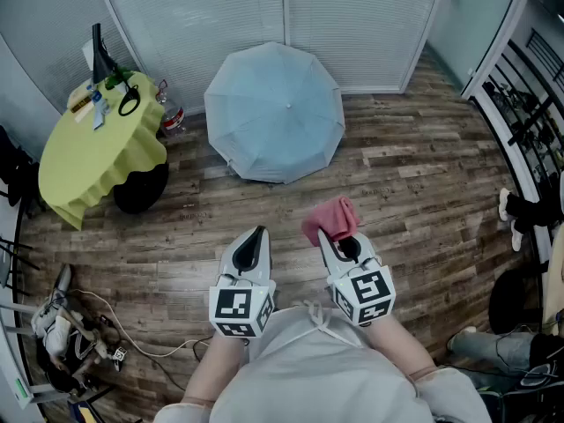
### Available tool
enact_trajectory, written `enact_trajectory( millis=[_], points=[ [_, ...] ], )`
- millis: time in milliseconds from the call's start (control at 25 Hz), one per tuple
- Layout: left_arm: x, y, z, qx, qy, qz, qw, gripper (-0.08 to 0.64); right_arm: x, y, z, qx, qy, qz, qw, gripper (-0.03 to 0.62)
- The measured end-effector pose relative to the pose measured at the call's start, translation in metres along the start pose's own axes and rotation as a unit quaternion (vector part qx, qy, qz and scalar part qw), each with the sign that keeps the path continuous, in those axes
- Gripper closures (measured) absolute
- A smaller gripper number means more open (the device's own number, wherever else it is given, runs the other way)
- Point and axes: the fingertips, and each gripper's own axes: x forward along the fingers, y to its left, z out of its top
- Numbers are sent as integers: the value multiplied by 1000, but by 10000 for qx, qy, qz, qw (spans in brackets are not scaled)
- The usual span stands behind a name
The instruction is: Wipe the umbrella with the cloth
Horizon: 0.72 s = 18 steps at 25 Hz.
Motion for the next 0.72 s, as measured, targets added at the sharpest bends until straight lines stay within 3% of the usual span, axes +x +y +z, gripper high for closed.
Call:
enact_trajectory(
  millis=[720],
  points=[
    [39, 21, -14, -114, 310, 109, 9994, 554, 32, -24, -5, 195, 118, -54, 9997, 541]
  ],
)
